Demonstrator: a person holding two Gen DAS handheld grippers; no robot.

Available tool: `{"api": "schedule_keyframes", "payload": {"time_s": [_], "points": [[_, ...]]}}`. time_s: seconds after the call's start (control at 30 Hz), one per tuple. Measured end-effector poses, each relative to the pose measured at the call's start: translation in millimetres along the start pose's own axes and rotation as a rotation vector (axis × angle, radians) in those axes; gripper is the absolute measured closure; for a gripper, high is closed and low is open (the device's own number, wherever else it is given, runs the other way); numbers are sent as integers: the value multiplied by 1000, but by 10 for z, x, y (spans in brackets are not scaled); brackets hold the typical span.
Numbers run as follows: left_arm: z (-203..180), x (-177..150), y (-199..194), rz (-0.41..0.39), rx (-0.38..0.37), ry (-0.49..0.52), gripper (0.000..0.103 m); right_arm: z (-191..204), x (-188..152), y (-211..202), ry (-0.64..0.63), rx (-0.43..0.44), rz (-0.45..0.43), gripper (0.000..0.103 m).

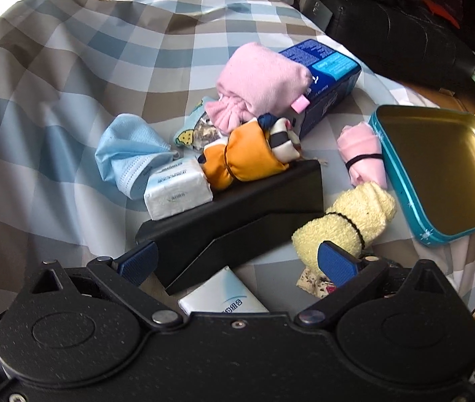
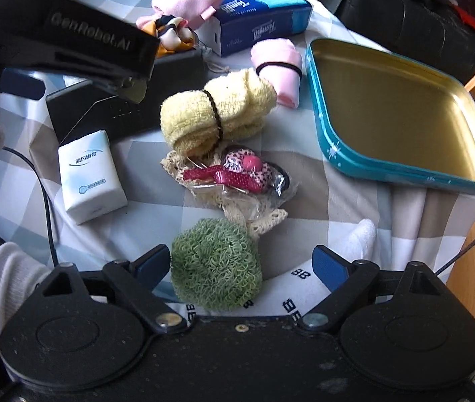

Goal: Organize soft objects
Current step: 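Grasp the green knitted ball with the right gripper while the left gripper approaches the white tissue pack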

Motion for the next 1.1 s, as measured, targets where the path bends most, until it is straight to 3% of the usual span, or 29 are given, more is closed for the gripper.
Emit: {"api": "schedule_keyframes", "payload": {"time_s": [0.1,0.2,0.7,1.0,1.03,1.1], "points": [[-23,-50,41,26,-7,-15,5,-41,8,21,41,33,14,26],[-17,-109,108,71,-1,-41,7,-72,23,7,86,93,14,50],[-5,-313,266,194,60,-113,13,-130,82,-51,80,56,-37,53],[-48,-383,337,246,51,-117,13,-146,83,-46,86,55,-40,53],[-45,-397,357,263,36,-129,14,-149,85,-47,87,55,-41,53],[-47,-419,387,287,21,-137,38,-152,89,-53,90,56,-43,53]]}}
Point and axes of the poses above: each gripper's, at about its wrist camera, not at the fingertips, and y roughly the way its jaws point, z to its left, x to its top, the point moved 2 cm from there along y, roughly the way its jaws point, and after that the axes turned 14 degrees about -z, right-handed, at the moved point
